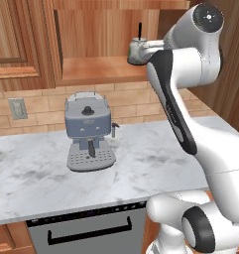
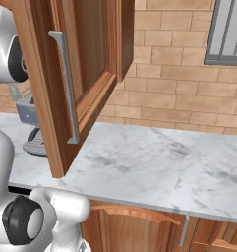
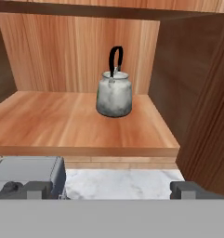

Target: Open the cabinet, pick the kettle from the cabinet, and place it in the sink.

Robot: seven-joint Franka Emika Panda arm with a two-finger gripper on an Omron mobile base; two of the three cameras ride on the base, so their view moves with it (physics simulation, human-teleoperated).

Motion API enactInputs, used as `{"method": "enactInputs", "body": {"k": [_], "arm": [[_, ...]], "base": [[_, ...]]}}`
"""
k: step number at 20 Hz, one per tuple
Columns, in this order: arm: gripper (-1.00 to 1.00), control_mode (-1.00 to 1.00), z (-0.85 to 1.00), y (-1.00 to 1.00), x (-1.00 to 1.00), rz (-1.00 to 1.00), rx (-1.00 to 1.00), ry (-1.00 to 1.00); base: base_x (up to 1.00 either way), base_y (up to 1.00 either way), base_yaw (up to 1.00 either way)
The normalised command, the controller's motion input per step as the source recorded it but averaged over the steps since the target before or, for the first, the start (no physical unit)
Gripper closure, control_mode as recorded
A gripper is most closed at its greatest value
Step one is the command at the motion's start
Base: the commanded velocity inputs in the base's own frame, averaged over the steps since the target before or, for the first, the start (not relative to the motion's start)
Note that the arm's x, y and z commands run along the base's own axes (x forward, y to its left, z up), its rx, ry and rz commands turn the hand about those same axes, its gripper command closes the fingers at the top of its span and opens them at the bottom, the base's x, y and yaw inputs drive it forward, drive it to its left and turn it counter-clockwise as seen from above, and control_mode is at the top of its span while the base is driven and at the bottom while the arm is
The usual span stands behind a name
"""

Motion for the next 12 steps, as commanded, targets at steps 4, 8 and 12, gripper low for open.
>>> {"method": "enactInputs", "body": {"k": [4,8,12], "arm": [[-1.00,-1.00,0.02,0.00,0.20,-0.02,0.00,0.00],[-1.00,-1.00,0.01,0.00,0.19,-0.02,0.00,-0.03],[-1.00,-1.00,0.00,0.00,0.22,-0.03,0.00,-0.04]], "base": [[0.00,0.00,0.00],[0.00,0.00,0.00],[0.00,0.00,0.00]]}}
